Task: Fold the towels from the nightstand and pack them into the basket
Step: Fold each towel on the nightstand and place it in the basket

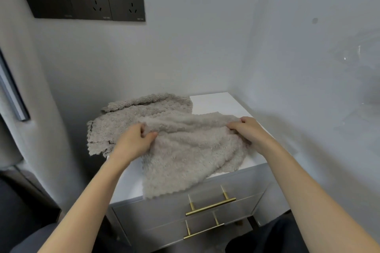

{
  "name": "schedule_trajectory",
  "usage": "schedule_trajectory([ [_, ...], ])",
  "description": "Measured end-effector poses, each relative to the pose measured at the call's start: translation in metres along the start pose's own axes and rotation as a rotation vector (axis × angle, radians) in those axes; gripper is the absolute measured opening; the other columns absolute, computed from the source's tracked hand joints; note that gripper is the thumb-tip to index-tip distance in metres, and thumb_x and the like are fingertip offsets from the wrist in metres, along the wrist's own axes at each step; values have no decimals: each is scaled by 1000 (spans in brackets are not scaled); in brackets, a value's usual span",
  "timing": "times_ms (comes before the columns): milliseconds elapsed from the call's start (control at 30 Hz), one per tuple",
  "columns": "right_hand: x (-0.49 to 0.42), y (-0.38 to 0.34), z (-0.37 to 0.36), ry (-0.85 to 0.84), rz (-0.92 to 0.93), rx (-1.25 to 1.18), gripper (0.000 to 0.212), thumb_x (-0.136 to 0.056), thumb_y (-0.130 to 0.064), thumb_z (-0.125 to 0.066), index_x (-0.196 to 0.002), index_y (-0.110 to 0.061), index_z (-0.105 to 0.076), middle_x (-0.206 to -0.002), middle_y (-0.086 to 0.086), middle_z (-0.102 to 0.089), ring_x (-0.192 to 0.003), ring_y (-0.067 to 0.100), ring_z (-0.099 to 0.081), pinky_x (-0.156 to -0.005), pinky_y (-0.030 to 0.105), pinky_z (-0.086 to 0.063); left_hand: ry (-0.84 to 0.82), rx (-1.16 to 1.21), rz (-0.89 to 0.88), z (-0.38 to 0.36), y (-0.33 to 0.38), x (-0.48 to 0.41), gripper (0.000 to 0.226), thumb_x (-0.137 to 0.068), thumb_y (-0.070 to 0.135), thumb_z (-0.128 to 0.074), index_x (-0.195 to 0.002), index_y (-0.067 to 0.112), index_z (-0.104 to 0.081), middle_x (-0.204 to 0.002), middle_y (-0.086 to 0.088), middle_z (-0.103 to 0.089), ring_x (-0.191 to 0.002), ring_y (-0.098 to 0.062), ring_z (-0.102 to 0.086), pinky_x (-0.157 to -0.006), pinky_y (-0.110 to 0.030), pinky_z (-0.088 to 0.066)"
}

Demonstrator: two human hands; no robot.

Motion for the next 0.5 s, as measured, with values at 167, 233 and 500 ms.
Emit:
schedule_trajectory([
  [167, 9, 3, 15, 12, -49, -432, 23, -81, -24, -74, -95, -10, -64, -88, 2, -67, -79, 17, -62, -66, 28, -46, 143, 398, 100, 23, -12, -3, 44, -88, 31, -67, -109, -6, -54, -83, -10, -55, -78, -21, -55, -68, -33, -43],
  [233, 11, 2, 20, 27, -28, -561, 27, -83, -18, -72, -106, -9, -60, -92, 4, -65, -80, 17, -61, -70, 28, -48, 194, 532, 93, 30, -12, -1, 54, -83, 31, -71, -121, -1, -50, -71, -5, -51, -68, -15, -52, -60, -26, -39],
  [500, 27, -22, 23, -23, 266, -277, 52, -81, 3, -70, -124, -22, -57, -102, 0, -62, -91, 1, -58, -71, 10, -47, 103, 396, -135, 41, 14, 4, 57, -72, 8, -81, -120, 30, -59, -113, 5, -55, -106, -9, -49, -79, -14, -40],
])
Point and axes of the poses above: each hand's wrist, its own x-axis away from the middle knuckle, its own z-axis out of the back of the hand, y = z × x, the point moved 10 cm from there along -x, towards the middle knuckle
